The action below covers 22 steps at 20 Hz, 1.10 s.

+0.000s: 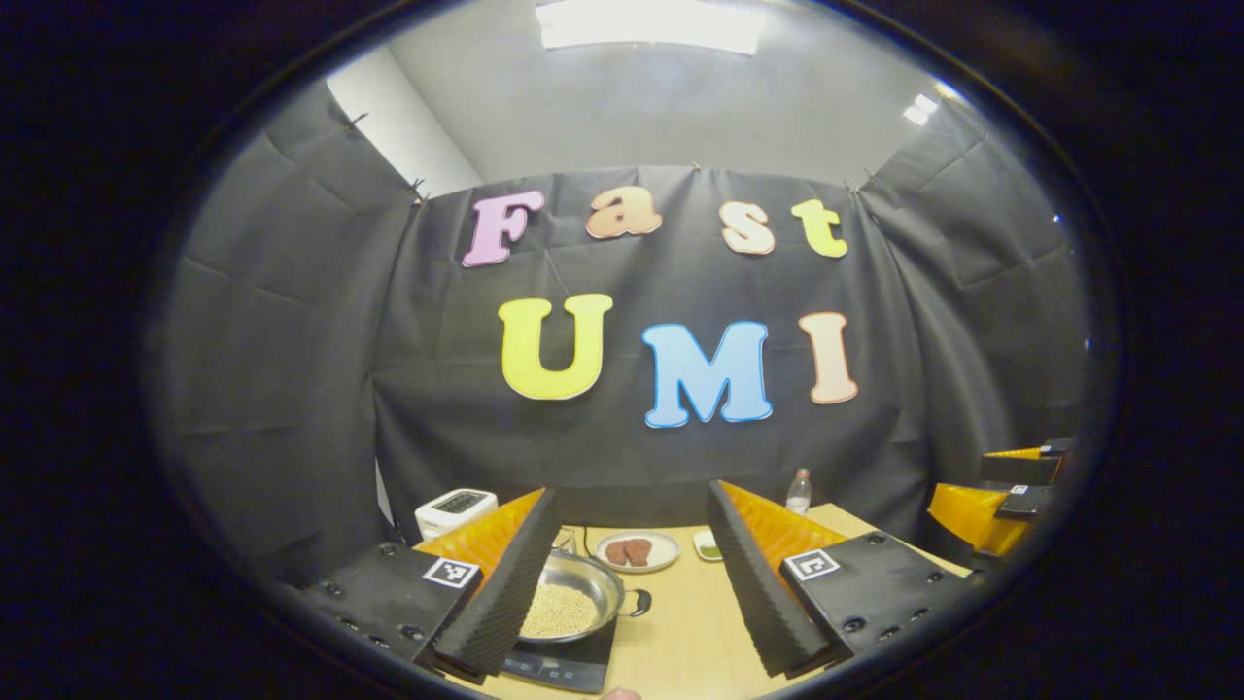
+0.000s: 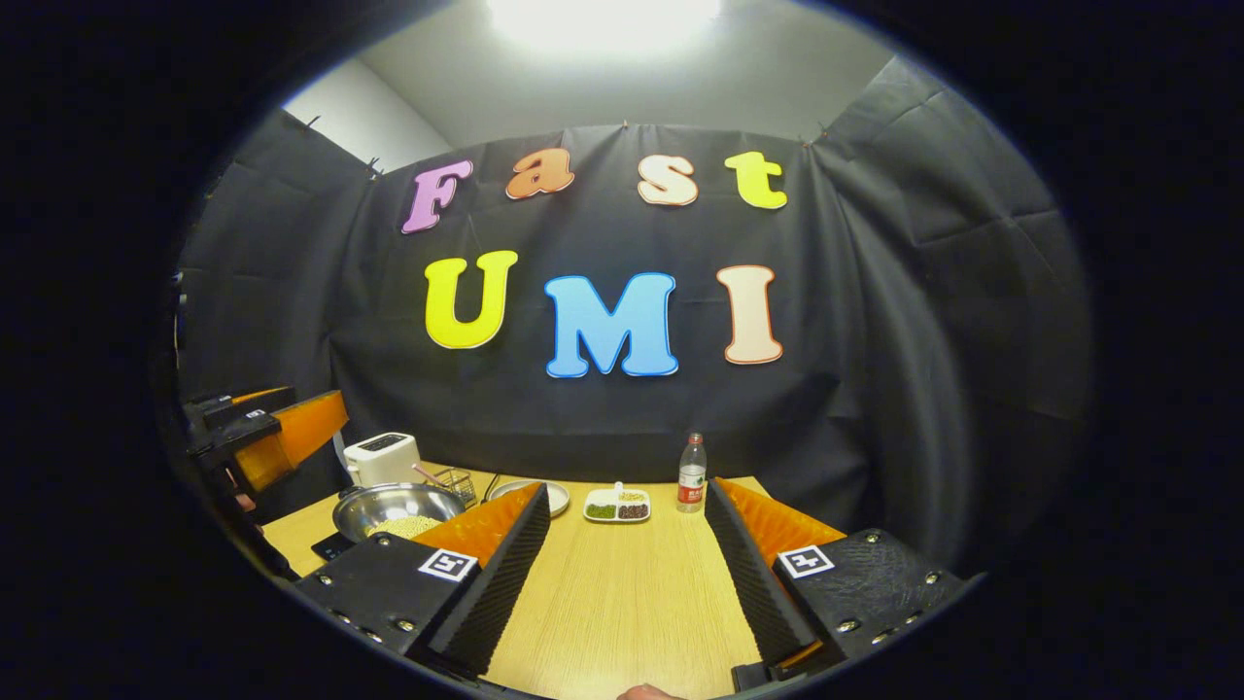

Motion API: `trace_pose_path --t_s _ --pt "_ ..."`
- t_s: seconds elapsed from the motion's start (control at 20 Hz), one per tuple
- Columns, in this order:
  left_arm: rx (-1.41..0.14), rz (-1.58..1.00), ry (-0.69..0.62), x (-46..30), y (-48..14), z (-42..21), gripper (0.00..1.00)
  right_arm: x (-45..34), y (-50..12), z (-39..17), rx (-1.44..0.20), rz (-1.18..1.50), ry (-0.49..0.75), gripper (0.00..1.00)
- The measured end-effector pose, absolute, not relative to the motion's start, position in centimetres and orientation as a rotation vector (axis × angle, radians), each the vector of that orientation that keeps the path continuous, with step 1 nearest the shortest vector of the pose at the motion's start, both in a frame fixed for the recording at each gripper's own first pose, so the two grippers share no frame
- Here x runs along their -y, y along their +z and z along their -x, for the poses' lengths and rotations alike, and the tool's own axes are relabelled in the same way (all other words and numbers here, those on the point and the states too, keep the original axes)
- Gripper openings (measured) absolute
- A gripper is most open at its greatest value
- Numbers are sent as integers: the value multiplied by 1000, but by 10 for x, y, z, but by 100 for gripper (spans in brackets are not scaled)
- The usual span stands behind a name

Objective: First push the handle of the pot to place it horizontally, then grasp the pot with both hands and set it on the induction cooktop.

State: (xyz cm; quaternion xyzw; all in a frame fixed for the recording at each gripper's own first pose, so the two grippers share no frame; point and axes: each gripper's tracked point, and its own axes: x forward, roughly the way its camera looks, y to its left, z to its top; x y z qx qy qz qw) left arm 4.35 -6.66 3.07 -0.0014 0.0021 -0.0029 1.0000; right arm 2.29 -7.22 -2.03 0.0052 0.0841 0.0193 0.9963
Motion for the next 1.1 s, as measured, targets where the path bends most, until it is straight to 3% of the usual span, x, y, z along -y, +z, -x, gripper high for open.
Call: trace_pose_path --t_s 0.35,0.45,0.5,0.55,0.7,1.1 --pt "13 12 -15 52 33 -27 98 57 -10 -6 -136 -24 25 97" --pt "19 19 -16 47 35 -23 92 52 -7 -3 -126 -15 25 97" --pt "21 24 -18 45 34 -21 92 49 -7 -1 -124 -13 28 97" --pt "19 28 -22 43 33 -20 100 46 -7 0 -124 -9 29 97" --pt "24 26 -22 37 33 -19 92 40 -4 2 -119 -2 30 97" --pt "31 27 -29 30 37 -20 92 38 3 0 -95 4 9 97"
